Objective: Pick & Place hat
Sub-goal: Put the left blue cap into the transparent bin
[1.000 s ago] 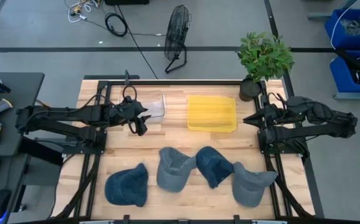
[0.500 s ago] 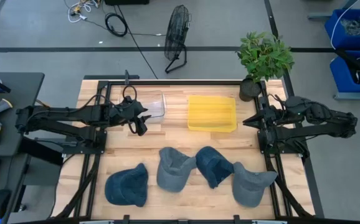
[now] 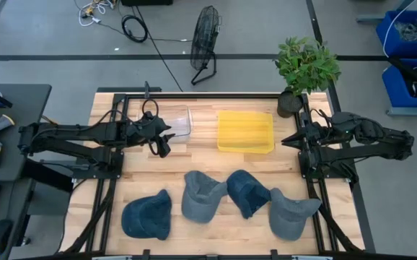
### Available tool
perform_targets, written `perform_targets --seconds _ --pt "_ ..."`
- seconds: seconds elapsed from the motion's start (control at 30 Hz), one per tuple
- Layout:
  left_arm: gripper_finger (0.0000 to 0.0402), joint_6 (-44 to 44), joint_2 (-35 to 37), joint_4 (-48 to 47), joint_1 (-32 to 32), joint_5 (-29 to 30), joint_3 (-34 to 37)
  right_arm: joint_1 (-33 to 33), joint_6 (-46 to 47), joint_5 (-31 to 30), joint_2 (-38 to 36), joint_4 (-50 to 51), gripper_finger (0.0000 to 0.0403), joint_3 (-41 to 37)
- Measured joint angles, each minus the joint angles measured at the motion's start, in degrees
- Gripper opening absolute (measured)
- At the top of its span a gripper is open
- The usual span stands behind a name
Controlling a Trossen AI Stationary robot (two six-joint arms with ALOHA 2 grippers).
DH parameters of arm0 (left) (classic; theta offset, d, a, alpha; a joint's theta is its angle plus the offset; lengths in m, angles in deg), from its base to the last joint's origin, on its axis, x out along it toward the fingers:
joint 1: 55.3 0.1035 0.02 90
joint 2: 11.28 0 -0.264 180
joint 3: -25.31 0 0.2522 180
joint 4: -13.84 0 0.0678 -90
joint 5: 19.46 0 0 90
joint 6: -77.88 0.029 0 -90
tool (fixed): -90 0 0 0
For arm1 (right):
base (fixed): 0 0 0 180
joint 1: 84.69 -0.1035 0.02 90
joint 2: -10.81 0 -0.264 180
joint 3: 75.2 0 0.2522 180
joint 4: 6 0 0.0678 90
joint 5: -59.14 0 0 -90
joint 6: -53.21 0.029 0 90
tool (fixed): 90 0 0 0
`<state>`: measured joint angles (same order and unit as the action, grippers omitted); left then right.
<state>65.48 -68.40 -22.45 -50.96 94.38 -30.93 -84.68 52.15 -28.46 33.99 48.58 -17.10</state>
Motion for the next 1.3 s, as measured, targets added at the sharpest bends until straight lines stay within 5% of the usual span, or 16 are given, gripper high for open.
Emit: perform_targets --seconds 0.13,0.33,0.43,0.8,1.3 --pt "0.0163 0.02 0.00 0.00 0.00 0.00 0.00 0.00 -0.45 -0.23 0.00 -0.39 0.0043 0.00" --pt "0.0163 0.00 0.00 0.00 0.00 0.00 0.00 0.00 1.64 -0.37 0.25 -17.82 0.0043 0.05" --pt "0.0163 0.07 0.00 0.00 0.00 0.00 0.00 0.00 5.14 0.37 2.48 -18.32 0.0043 0.12" --pt "0.0163 0.00 0.00 0.00 -0.02 0.00 0.00 -0.20 21.90 -0.48 26.19 -23.26 0.0043 -0.06" --pt "0.0163 -0.67 0.00 3.00 -0.02 0.00 0.00 0.39 18.58 -0.53 45.50 -35.47 0.0043 -0.07"
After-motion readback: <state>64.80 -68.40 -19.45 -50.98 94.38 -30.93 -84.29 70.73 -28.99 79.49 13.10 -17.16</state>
